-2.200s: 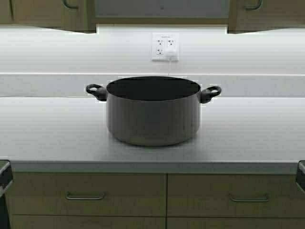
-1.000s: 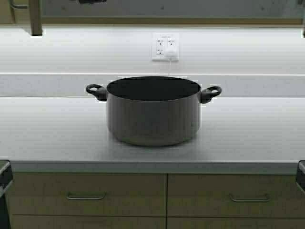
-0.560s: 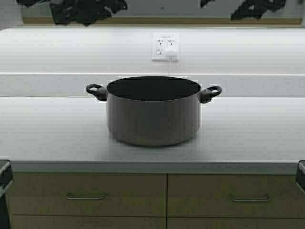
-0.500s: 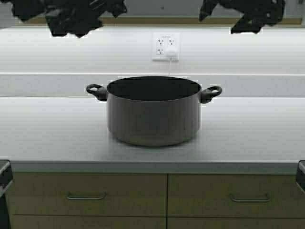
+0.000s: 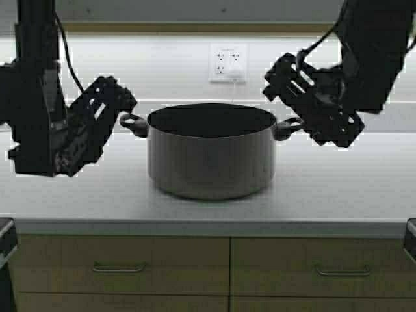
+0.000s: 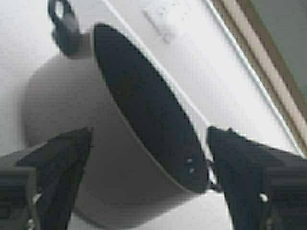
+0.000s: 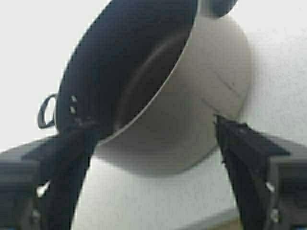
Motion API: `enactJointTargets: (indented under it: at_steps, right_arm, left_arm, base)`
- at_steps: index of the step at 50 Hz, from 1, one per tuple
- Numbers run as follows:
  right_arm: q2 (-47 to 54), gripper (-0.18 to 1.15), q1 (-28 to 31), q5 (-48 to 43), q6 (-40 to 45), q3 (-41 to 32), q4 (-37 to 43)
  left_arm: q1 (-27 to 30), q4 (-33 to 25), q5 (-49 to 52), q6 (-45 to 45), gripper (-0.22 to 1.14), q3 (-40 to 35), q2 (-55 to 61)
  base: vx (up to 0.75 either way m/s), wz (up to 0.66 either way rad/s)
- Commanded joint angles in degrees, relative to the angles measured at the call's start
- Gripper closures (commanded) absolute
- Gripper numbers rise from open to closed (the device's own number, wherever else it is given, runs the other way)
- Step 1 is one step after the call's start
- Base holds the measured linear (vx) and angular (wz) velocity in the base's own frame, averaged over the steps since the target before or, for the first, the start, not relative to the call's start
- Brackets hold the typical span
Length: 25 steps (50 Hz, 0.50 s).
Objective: Open the cabinet, put the pot inside, then close it
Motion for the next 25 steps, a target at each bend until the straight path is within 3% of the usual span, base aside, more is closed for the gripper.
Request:
enactJointTargets:
  at_steps: [1,6,25]
  right_arm:
    - [4.04,-0.06,-5.80,-7.12,7.03,0.26,-8.00]
    - [7.21,-0.06,-8.61,-9.14,11.25,-0.26,-12.39]
    - [16.26,-0.06,-9.32,-18.46,14.77,-1.32,-12.48]
  left_arm:
    - [1.85,0.18,-1.58,-5.80,-0.10,-3.87,5.19]
    - [2.20,0.26,-1.49,-6.33,-0.10,-6.24,6.59]
    - [2.37,0.26,-1.49,-5.89,-0.10,-7.73,7.56]
  base:
    - [0.01,0.04]
    - [0.02,0.05]
    - [0.11,0.01]
